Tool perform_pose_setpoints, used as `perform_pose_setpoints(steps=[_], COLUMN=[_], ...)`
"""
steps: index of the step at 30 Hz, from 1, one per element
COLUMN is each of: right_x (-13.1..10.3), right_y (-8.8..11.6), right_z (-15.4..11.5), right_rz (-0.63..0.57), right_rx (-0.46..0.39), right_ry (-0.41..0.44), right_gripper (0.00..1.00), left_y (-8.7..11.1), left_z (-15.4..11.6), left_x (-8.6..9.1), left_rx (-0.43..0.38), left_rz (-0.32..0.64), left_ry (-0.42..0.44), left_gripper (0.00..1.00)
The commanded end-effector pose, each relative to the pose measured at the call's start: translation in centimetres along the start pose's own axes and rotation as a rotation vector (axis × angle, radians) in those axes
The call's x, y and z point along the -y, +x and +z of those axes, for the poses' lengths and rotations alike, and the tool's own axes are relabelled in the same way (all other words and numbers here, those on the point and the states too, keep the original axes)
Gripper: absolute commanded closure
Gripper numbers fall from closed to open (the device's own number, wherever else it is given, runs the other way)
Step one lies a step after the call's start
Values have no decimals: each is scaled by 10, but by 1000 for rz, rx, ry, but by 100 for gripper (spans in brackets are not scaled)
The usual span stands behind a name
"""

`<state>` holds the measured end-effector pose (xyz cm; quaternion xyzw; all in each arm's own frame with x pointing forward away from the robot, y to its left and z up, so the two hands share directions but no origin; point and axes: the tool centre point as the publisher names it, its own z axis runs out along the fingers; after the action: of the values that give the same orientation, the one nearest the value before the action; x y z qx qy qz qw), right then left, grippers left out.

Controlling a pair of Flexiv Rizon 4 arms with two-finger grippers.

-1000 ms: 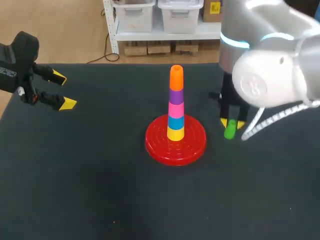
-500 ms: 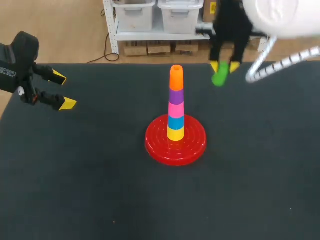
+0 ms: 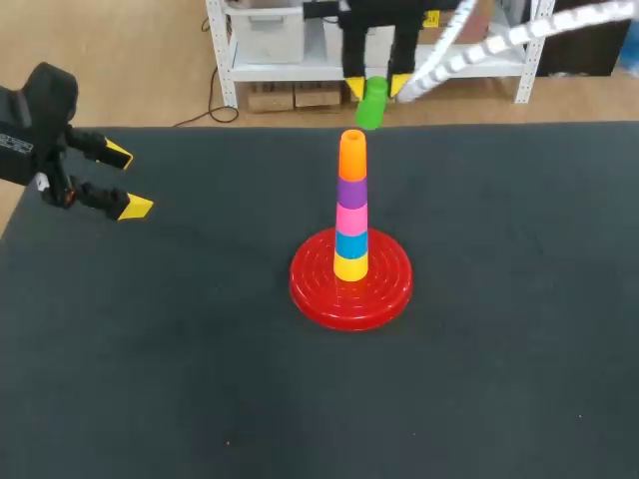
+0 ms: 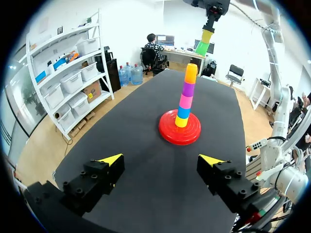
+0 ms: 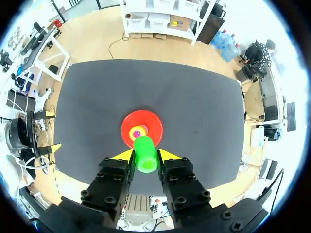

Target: Pick up and stack the cylinders on the red base in this order: pink,purple,orange,green

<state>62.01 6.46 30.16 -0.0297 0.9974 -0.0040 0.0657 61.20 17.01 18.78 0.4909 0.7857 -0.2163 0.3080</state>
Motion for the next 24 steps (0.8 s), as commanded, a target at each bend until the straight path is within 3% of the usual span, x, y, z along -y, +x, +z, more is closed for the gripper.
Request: perform_pose_setpoints(steps=[1,24], right_x=[-9,-10], right_y=[-9,-9], right_z=[6,28], right_rz=[1,15], right_rx=[-38,-126], right_ry=[24,21], right_gripper=[100,100], left_y=[1,1], left_z=[1,1], left_x=[-1,-1], left_rx=[1,1], left_rz=[1,1], left_ry=[1,1], left_gripper=[0,0])
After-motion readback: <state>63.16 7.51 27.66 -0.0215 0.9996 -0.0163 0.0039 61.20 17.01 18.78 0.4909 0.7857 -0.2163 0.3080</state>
